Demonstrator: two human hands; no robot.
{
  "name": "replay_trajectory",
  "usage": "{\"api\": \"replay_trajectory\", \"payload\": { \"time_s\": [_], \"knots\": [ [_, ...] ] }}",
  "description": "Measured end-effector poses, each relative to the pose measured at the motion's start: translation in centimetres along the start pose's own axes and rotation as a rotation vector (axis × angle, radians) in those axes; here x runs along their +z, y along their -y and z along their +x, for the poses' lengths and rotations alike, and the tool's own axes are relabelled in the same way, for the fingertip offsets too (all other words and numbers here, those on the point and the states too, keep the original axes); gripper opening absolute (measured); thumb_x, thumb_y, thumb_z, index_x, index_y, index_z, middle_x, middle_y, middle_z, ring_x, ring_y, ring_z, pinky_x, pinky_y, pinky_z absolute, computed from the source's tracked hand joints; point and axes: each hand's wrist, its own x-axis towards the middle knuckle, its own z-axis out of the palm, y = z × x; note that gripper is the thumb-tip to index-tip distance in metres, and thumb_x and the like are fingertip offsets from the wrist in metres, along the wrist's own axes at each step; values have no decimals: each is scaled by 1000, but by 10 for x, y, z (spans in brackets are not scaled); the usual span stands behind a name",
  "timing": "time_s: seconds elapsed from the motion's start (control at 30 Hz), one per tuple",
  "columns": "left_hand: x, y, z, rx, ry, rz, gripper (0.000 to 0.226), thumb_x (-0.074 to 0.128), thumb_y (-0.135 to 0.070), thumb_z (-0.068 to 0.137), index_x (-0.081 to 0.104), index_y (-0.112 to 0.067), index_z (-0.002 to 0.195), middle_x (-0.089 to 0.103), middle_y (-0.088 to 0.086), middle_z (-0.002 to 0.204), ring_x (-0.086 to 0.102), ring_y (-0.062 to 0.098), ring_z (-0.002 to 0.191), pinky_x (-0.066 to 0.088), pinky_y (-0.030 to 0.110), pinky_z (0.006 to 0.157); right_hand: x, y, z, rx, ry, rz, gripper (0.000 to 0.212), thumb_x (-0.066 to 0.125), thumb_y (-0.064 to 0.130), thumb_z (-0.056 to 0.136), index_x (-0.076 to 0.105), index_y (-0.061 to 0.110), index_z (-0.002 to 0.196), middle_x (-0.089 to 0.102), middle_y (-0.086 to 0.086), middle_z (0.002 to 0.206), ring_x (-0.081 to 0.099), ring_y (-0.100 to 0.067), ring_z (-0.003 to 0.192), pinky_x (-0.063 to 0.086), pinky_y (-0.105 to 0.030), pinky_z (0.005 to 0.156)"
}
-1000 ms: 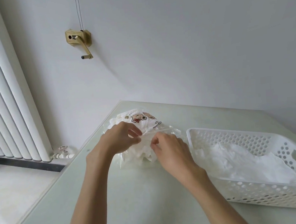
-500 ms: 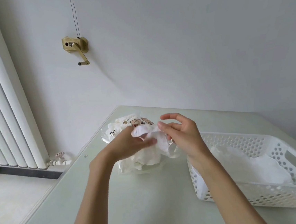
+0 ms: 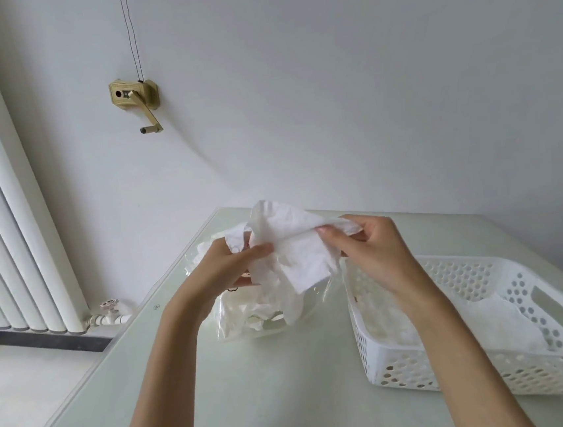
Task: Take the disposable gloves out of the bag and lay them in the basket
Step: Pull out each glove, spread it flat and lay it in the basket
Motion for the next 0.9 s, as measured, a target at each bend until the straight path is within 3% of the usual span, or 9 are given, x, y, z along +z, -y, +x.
{"api": "replay_trajectory", "payload": {
  "time_s": [0.1,0.23,0.37,0.5,0.57,0.63,0.73,0.83,0.9],
  "knots": [
    [5,1,-2,-16,153,-74,16,59,-10,91,67,-12,105,74,5,92,71,16,83,56,22,68,-20,17,-5,17,41,33,6,71,16,85,73,10,86,72,-1,74,67,-13,69,53,-26,69],
    [19,0,-2,-67,278,-139,17,58,-2,89,68,-16,90,68,0,80,60,8,64,46,16,55,-50,35,-17,122,151,30,23,72,27,78,73,8,91,74,-4,81,70,-13,73,54,-19,65],
    [35,-2,-3,-143,390,-70,18,63,0,85,67,-18,87,59,-3,74,49,7,59,40,14,51,-68,31,-21,64,-109,-14,49,68,39,83,60,-10,80,43,-5,63,39,-18,59,33,-29,59],
    [57,-2,-2,-161,405,-131,38,68,-15,69,66,-16,107,69,5,96,62,18,84,48,25,68,-89,22,-24,-47,-297,-173,49,62,33,91,43,-7,68,28,-5,60,25,-19,59,21,-29,55],
    [72,-3,0,-92,400,-126,44,62,-15,71,64,-21,115,70,-5,103,64,13,91,51,21,70,-105,15,-24,-55,-361,-209,30,57,28,94,63,7,73,46,13,52,33,-14,55,27,-27,54],
    [83,-5,3,-15,345,-60,47,57,-11,74,61,-24,119,68,-15,114,64,9,102,52,20,78,-116,12,-24,-54,-360,-227,21,54,25,96,73,20,88,58,20,60,42,-11,59,32,-26,57],
    [92,-16,9,114,140,-56,47,46,9,86,58,-17,122,61,-9,127,57,10,119,46,23,93,-124,7,-25,-70,-322,-253,22,55,24,95,74,15,89,53,17,54,32,-11,52,26,-23,51],
    [109,-34,7,291,22,-53,31,50,-17,97,55,-27,126,57,-19,127,52,-1,121,43,18,92,-129,6,-26,-68,-325,-263,23,56,22,95,72,7,87,57,23,55,24,-8,43,20,-16,41],
    [127,-44,3,350,180,39,44,61,-34,89,48,-32,132,51,-25,129,47,-10,120,42,13,91,-131,10,-29,-88,-332,-286,22,61,24,91,70,14,75,45,14,46,25,-8,44,20,-16,42]
  ]
}}
